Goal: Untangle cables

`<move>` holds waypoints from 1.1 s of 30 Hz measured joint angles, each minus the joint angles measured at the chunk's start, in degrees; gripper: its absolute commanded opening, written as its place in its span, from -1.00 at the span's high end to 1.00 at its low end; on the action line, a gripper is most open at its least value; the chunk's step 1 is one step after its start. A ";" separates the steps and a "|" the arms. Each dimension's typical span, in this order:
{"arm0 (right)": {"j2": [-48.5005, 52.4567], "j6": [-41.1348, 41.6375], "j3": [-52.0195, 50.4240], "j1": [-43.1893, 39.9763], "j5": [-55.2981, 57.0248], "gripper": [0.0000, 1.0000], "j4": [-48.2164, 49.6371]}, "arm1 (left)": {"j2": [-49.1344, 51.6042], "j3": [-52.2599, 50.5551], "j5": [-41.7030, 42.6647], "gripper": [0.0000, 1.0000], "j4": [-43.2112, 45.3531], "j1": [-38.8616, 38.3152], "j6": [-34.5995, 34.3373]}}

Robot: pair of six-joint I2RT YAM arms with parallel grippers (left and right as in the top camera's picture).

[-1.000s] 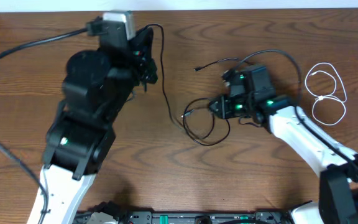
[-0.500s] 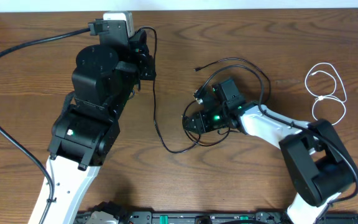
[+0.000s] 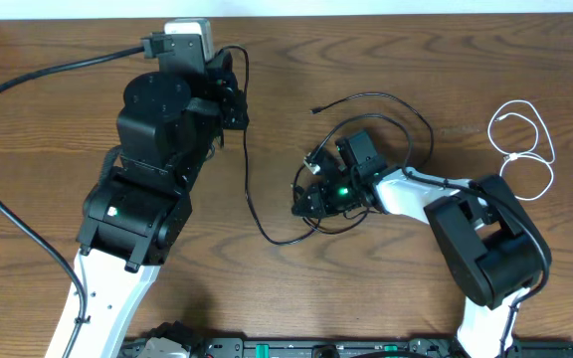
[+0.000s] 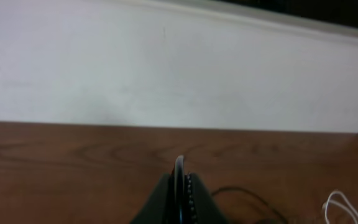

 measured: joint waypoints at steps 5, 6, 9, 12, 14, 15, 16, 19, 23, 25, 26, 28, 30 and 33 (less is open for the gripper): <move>0.07 0.48 -0.07 -0.52 -5.05 0.98 5.95 | 0.57 0.02 0.00 0.85 -5.62 0.00 -0.11; 0.07 0.66 -0.09 -0.70 -6.91 0.98 8.22 | 1.14 0.04 -0.02 0.85 -7.30 0.00 -0.31; 0.07 2.60 -0.07 -1.36 -11.30 0.98 15.06 | 4.72 0.09 0.02 0.85 -12.13 0.00 -1.16; -0.11 5.33 -0.07 -2.25 -14.25 0.98 20.74 | 9.92 0.09 0.28 0.85 -15.08 0.00 -1.60; -0.63 7.15 -0.11 -3.10 -15.41 0.98 23.43 | 13.49 0.09 0.48 0.85 -16.41 0.00 -1.68; -1.09 8.07 -0.11 -3.58 -15.76 0.97 24.98 | 14.95 0.09 0.52 0.86 -17.05 0.00 -1.75; -1.75 8.72 -0.11 -4.11 -16.00 0.98 25.86 | 16.31 0.09 0.70 0.85 -17.49 0.00 -1.77; -5.18 10.27 -0.11 -6.34 -16.00 0.98 26.60 | 19.26 0.09 1.03 0.86 -18.49 0.00 -2.01; -10.71 11.15 -0.11 -9.84 -15.58 0.97 26.62 | 21.07 0.09 1.33 0.85 -19.10 0.00 -2.64; -13.57 11.32 -0.11 -11.85 -15.34 0.97 26.32 | 21.62 0.09 1.51 0.85 -19.76 0.00 -3.30; -14.58 11.34 -0.11 -12.61 -15.21 0.97 25.66 | 21.77 0.09 1.68 0.85 -20.02 0.00 -3.50; -17.05 11.54 -0.04 -14.29 -13.94 0.97 22.18 | 22.32 0.09 2.89 0.85 -20.44 0.00 -3.98; -19.37 10.99 0.07 -15.69 -11.26 0.97 15.93 | 23.19 0.09 4.87 0.85 -20.46 0.00 -4.52; -21.94 8.26 0.17 -16.61 -4.07 0.97 4.17 | 25.03 0.09 8.52 0.85 -20.48 0.00 -4.85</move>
